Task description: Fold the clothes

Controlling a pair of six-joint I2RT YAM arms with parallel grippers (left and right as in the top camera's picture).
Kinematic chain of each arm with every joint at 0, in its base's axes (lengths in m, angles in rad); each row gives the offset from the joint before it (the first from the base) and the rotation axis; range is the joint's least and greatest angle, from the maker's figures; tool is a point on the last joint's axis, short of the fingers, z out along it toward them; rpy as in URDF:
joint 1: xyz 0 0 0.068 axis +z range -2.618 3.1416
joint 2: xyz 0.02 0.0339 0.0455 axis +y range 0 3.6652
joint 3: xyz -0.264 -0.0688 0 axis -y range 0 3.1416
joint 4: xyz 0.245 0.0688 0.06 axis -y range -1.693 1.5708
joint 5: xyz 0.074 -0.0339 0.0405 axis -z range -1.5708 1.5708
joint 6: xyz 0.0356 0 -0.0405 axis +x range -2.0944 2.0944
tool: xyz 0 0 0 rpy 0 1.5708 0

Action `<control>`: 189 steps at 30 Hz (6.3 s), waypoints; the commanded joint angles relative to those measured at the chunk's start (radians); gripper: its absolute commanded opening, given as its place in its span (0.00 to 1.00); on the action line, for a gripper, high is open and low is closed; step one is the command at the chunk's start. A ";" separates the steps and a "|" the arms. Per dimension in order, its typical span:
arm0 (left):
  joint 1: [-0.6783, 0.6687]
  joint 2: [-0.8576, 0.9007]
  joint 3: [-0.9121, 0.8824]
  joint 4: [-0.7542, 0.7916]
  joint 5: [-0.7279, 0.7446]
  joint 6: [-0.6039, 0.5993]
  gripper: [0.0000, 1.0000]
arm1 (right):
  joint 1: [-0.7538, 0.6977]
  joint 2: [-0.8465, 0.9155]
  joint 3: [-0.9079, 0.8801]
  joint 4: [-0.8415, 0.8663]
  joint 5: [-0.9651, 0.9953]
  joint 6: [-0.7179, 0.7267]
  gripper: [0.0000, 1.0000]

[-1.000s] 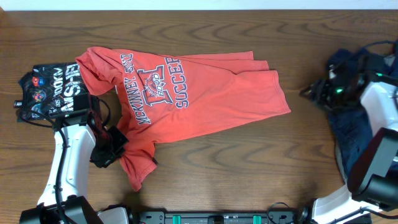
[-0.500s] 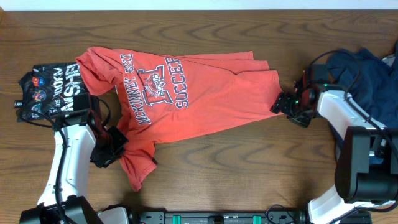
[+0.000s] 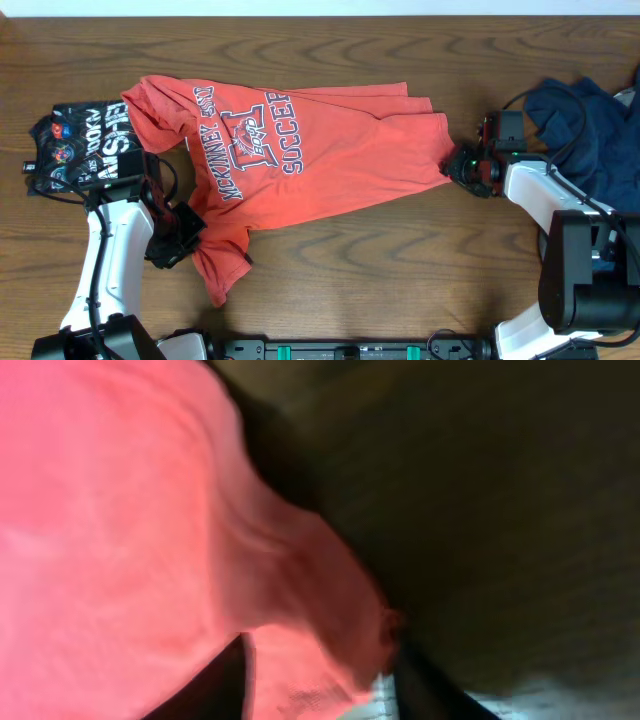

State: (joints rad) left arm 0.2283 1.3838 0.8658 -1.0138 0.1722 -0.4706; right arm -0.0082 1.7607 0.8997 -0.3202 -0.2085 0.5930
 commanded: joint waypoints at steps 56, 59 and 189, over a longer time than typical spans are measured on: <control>-0.211 0.129 0.544 0.488 0.103 0.238 0.06 | -0.090 -0.215 0.492 -0.211 0.047 -0.312 0.01; -0.212 0.264 0.766 0.493 0.103 0.246 0.06 | -0.090 -0.091 0.731 -0.259 0.048 -0.314 0.01; -0.020 0.269 0.266 0.384 0.251 0.240 0.61 | -0.273 -0.138 0.167 -0.269 0.069 -0.367 0.37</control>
State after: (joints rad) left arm 0.2028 1.7092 1.1065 -0.5785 0.4660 -0.2489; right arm -0.2733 1.6836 1.0500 -0.5549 -0.1310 0.2436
